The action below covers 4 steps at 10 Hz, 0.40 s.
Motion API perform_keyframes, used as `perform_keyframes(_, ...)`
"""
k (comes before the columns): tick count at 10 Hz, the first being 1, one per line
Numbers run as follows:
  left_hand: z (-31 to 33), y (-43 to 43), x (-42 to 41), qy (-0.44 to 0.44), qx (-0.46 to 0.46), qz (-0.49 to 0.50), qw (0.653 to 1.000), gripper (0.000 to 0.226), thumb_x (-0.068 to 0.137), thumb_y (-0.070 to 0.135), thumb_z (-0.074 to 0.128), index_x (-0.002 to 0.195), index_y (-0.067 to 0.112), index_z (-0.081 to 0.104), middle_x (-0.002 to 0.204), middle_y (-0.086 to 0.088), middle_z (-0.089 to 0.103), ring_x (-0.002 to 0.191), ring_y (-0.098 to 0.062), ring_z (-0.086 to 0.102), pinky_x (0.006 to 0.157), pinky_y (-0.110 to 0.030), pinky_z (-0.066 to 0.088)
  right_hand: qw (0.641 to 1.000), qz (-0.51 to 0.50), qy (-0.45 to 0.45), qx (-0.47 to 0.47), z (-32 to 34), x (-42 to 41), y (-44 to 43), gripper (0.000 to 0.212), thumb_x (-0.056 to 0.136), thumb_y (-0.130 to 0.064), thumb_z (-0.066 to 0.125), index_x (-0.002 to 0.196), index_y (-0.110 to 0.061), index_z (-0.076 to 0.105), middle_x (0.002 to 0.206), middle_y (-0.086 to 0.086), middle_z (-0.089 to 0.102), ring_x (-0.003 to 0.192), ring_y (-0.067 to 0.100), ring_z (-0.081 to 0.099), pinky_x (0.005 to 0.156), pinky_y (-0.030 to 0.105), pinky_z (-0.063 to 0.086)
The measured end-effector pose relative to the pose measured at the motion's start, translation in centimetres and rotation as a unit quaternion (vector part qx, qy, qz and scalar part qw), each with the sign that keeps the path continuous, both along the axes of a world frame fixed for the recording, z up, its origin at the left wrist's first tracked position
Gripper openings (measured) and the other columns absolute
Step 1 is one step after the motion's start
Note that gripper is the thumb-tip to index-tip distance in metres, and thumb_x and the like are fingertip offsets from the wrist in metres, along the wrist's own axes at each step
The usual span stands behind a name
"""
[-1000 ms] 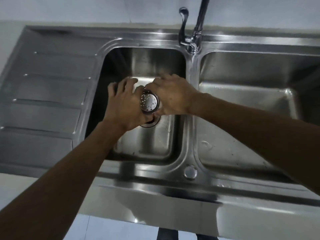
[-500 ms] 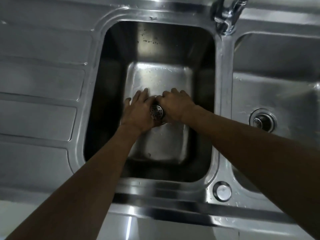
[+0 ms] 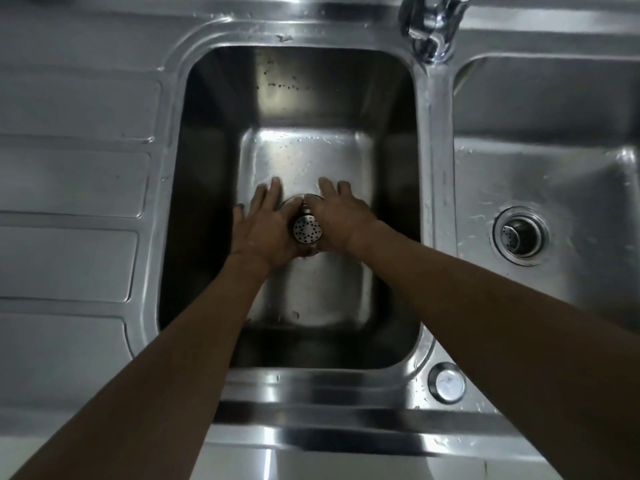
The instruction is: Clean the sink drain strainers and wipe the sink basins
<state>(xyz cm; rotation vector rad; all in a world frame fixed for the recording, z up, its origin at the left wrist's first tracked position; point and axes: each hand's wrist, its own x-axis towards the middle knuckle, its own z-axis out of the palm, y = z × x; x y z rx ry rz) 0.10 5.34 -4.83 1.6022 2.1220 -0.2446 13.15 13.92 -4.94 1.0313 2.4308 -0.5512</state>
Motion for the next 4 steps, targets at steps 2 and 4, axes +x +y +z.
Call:
perform_keyframes(2, 0.2, -0.3, 0.4, 0.0, -0.002, 0.015, 1.0, 0.111, 0.077, 0.071, 0.077, 0.165, 0.037, 0.02, 0.175, -0.007, 0.006, 0.161, -0.03, 0.008, 0.123, -0.066, 0.018, 1.0, 0.002, 0.002, 0.01, 0.1, 0.3, -0.3, 0.1, 0.075, -0.048, 0.085, 0.154, -0.022, 0.03, 0.16, 0.013, 0.019, 0.143, 0.04, 0.025, 0.1, 0.053, 0.05)
perform_keyframes(4, 4.3, -2.3, 2.2, 0.074, 0.032, 0.008, 0.997, 0.101, 0.087, 0.072, 0.065, 0.165, 0.029, 0.018, 0.159, -0.008, 0.043, 0.145, -0.031, 0.043, 0.117, -0.057, 0.031, 0.999, 0.009, -0.015, 0.037, 3.3, 2.7, -3.0, 0.079, 0.087, -0.057, 0.068, 0.148, -0.019, 0.036, 0.139, 0.013, 0.048, 0.126, 0.035, 0.049, 0.097, 0.049, 0.047)
